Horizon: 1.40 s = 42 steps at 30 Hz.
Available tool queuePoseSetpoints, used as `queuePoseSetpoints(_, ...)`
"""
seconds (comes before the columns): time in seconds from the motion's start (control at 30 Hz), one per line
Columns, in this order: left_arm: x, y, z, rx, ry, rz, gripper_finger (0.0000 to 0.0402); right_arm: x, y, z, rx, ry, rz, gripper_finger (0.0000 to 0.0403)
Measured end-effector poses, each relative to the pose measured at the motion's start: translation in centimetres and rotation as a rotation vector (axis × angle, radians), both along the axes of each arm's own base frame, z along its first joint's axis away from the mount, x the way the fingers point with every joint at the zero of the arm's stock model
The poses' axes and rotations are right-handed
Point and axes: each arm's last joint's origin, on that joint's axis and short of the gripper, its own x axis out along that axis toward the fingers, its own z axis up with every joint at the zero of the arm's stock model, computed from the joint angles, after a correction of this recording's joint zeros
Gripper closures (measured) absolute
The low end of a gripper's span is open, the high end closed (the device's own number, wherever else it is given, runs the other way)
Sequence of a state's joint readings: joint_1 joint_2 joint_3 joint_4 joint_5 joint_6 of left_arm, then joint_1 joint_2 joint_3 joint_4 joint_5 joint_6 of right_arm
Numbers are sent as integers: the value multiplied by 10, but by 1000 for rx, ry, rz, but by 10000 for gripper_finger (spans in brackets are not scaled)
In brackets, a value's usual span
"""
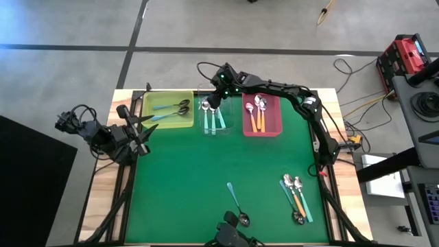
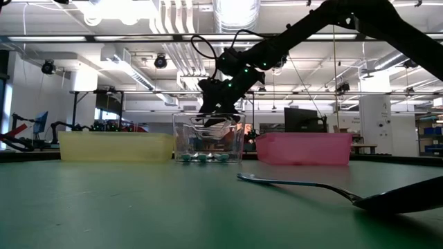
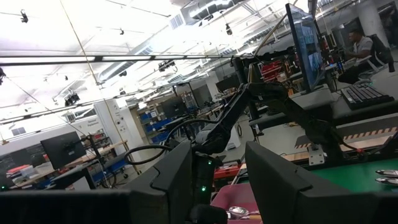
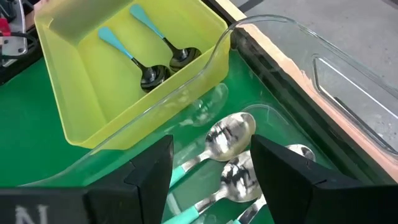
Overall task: Sort silverware by color (type)
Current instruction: Put the blue spoon into the yellow bin
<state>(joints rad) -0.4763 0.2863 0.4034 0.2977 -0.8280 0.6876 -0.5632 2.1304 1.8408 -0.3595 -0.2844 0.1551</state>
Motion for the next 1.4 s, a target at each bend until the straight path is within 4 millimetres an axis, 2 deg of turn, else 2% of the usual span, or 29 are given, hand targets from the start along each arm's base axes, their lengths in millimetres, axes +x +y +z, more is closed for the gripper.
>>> queuePoseSetpoints(0.43,0,0,0,2,1,1,267,-1,1,4,7,-4,-5,197)
queuePoseSetpoints(0.57,0,0,0,2,0,1,267,-5,4,30,17,-9,-12,197)
queuePoseSetpoints(0.7,0,0,0,1,-1,0,267,-10,22,63,62,27,-5,197)
queuePoseSetpoints(0.8,0,0,0,-4,-3,-1,267,-15,49,91,115,69,16,197)
queuePoseSetpoints(0.93,0,0,1,-14,-13,-4,267,-27,96,126,188,121,49,197)
queuePoseSetpoints(1.03,0,0,2,-21,-29,-29,267,-37,137,141,244,193,90,197)
queuePoseSetpoints(1.17,4,-6,2,-10,-51,-169,267,-50,194,148,287,333,179,197)
queuePoseSetpoints(1.3,15,-16,10,4,-52,-331,267,-58,248,147,202,459,244,197)
queuePoseSetpoints(1.4,28,-24,18,-14,-23,-375,268,-64,287,144,145,537,275,197)
